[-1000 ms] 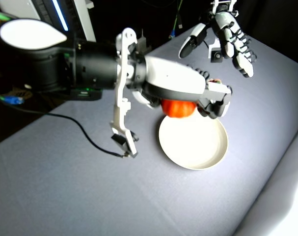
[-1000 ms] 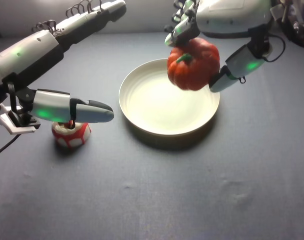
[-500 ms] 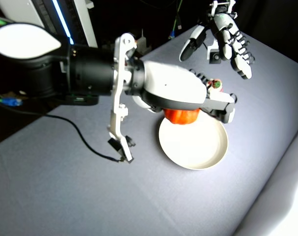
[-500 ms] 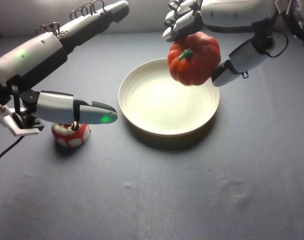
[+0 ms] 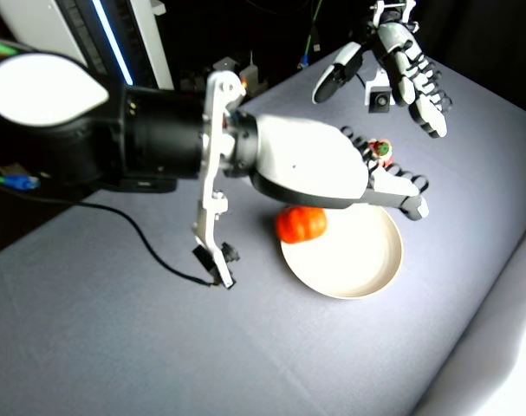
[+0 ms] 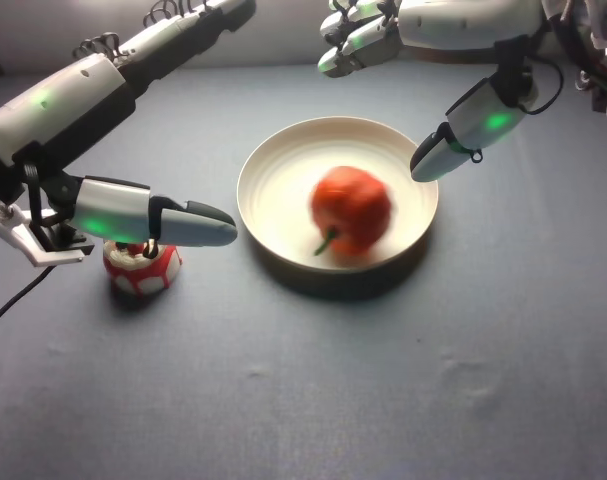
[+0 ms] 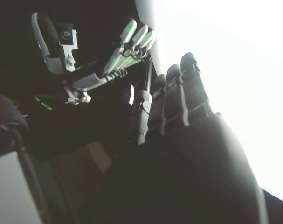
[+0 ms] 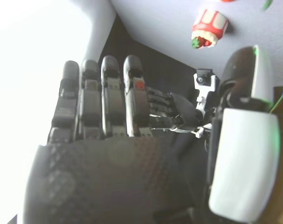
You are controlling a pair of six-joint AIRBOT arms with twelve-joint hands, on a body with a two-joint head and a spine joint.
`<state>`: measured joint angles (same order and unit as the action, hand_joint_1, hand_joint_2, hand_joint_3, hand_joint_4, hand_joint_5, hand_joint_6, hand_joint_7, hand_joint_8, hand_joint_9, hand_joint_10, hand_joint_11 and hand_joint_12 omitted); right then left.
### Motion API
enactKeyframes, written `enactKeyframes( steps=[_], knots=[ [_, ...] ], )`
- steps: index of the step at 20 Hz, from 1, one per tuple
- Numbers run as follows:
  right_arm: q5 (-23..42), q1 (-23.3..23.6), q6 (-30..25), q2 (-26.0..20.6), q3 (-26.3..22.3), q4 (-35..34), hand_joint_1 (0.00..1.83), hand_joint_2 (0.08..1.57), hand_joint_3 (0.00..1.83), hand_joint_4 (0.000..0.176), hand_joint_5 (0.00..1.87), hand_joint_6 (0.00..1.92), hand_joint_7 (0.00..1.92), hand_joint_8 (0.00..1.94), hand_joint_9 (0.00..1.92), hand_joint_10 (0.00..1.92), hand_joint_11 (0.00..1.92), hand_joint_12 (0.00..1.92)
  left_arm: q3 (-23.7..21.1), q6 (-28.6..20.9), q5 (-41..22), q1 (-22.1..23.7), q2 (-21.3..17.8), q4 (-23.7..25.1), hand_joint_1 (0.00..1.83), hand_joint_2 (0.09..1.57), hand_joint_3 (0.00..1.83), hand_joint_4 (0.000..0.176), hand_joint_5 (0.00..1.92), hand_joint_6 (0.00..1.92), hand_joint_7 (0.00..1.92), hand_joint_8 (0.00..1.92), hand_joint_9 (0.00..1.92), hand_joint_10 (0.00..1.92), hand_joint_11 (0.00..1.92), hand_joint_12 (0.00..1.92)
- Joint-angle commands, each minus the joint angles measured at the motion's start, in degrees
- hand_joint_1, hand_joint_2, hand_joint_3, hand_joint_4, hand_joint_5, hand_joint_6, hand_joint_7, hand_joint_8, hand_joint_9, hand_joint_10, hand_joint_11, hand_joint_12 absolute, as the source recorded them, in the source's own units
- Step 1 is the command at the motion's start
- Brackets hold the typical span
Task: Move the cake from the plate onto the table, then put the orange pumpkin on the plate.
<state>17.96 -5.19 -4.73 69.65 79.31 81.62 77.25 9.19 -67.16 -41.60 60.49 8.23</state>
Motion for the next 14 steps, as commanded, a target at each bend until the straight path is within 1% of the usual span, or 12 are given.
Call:
enactKeyframes(
  steps=[1, 2, 3, 4, 5, 6, 8, 9, 11, 12, 13, 14],
  knots=[
    [1.5, 0.7, 0.1, -0.4, 0.1, -1.9, 0.72, 0.85, 0.00, 0.034, 0.43, 0.00, 0.25, 0.00, 0.17, 0.00, 0.00, 0.35, -0.1, -0.2, -6.9, 0.6, -0.4, -2.1, 0.90, 0.80, 0.00, 0.103, 0.02, 0.00, 0.00, 0.00, 0.00, 0.00, 0.08, 0.03],
    [1.6, 0.7, 0.1, -0.4, 0.0, -2.0, 0.71, 0.87, 0.00, 0.015, 0.42, 0.00, 0.27, 0.01, 0.18, 0.01, 0.00, 0.38, -0.1, -0.2, -6.9, 0.6, -0.4, -2.1, 0.91, 0.79, 0.00, 0.103, 0.02, 0.00, 0.00, 0.00, 0.00, 0.00, 0.08, 0.03],
    [1.6, 0.7, 0.1, -0.5, -0.1, -2.0, 0.73, 0.88, 0.01, 0.023, 0.44, 0.01, 0.29, 0.01, 0.18, 0.01, 0.00, 0.39, -0.1, -0.2, -6.9, 0.6, -0.4, -2.1, 0.94, 0.81, 0.00, 0.104, 0.02, 0.00, 0.00, 0.00, 0.00, 0.00, 0.08, 0.03],
    [1.6, 0.7, 0.2, -0.7, -0.3, -2.0, 0.74, 0.88, 0.00, 0.045, 0.45, 0.01, 0.30, 0.01, 0.18, 0.01, 0.00, 0.39, -0.1, -0.2, -6.8, 0.6, -0.3, -2.1, 0.91, 0.79, 0.00, 0.103, 0.02, 0.00, 0.00, 0.00, 0.00, 0.00, 0.08, 0.03],
    [1.6, 0.7, 0.3, -0.9, -0.7, -2.0, 0.76, 0.88, 0.00, 0.038, 0.46, 0.01, 0.32, 0.01, 0.19, 0.01, 0.00, 0.41, -0.1, -0.2, -6.8, 0.6, -0.3, -2.1, 0.91, 0.78, 0.00, 0.103, 0.02, 0.00, 0.00, 0.00, 0.00, 0.00, 0.08, 0.03],
    [1.6, 0.7, 0.5, -1.1, -1.2, -2.0, 0.80, 0.94, 0.01, 0.003, 0.48, 0.01, 0.36, 0.01, 0.23, 0.01, 0.00, 0.53, -0.2, -0.2, -6.9, 0.6, -0.4, -2.1, 0.90, 0.80, 0.00, 0.103, 0.02, 0.00, 0.00, 0.00, 0.00, 0.00, 0.08, 0.03],
    [1.6, 0.7, 0.5, -1.7, -1.9, -2.0, 0.79, 0.96, 0.01, 0.008, 0.49, 0.01, 0.36, 0.00, 0.22, 0.00, 0.00, 0.51, -0.2, -0.2, -6.9, 0.5, -0.4, -2.1, 0.91, 0.78, 0.00, 0.103, 0.02, 0.00, 0.00, 0.00, 0.00, 0.00, 0.08, 0.03],
    [1.6, 0.7, 0.5, -2.1, -2.4, -1.9, 0.76, 1.01, 0.02, 0.000, 0.47, 0.00, 0.35, 0.00, 0.22, 0.00, 0.00, 0.51, -0.2, -0.2, -6.9, 0.4, -0.4, -2.2, 0.94, 0.81, 0.00, 0.104, 0.02, 0.00, 0.00, 0.00, 0.00, 0.00, 0.08, 0.03],
    [1.6, 0.7, 0.5, -3.3, -3.7, -1.6, 0.75, 1.03, 0.01, 0.000, 0.48, 0.00, 0.40, 0.01, 0.26, 0.01, 0.00, 0.64, -0.3, -0.2, -7.1, -0.5, -0.6, -2.8, 0.91, 0.78, 0.00, 0.103, 0.02, 0.00, 0.00, 0.00, 0.00, 0.00, 0.08, 0.02],
    [1.6, 0.7, 0.5, -4.0, -4.2, -1.6, 0.71, 0.99, 0.00, 0.000, 0.50, 0.01, 0.36, 0.00, 0.23, 0.00, 0.00, 0.59, -0.4, -0.2, -7.3, -1.2, -0.8, -3.4, 0.94, 0.81, 0.00, 0.103, 0.02, 0.00, 0.00, 0.00, 0.00, 0.00, 0.08, 0.02],
    [1.6, 0.7, 0.5, -4.6, -4.7, -1.6, 0.71, 0.97, 0.00, 0.000, 0.51, 0.01, 0.34, 0.00, 0.23, 0.01, 0.00, 0.63, -0.5, -0.2, -7.5, -1.7, -1.0, -3.8, 0.90, 0.80, 0.00, 0.103, 0.02, 0.00, 0.00, 0.00, 0.00, 0.00, 0.08, 0.02],
    [1.6, 0.7, 0.5, -5.3, -5.3, -1.6, 0.70, 0.88, 0.00, 0.089, 0.55, 0.01, 0.33, 0.00, 0.21, 0.00, 0.00, 0.51, -0.6, -0.2, -7.6, -2.2, -1.2, -4.1, 0.91, 0.78, 0.00, 0.103, 0.02, 0.00, 0.00, 0.00, 0.00, 0.00, 0.08, 0.02]
  ],
)
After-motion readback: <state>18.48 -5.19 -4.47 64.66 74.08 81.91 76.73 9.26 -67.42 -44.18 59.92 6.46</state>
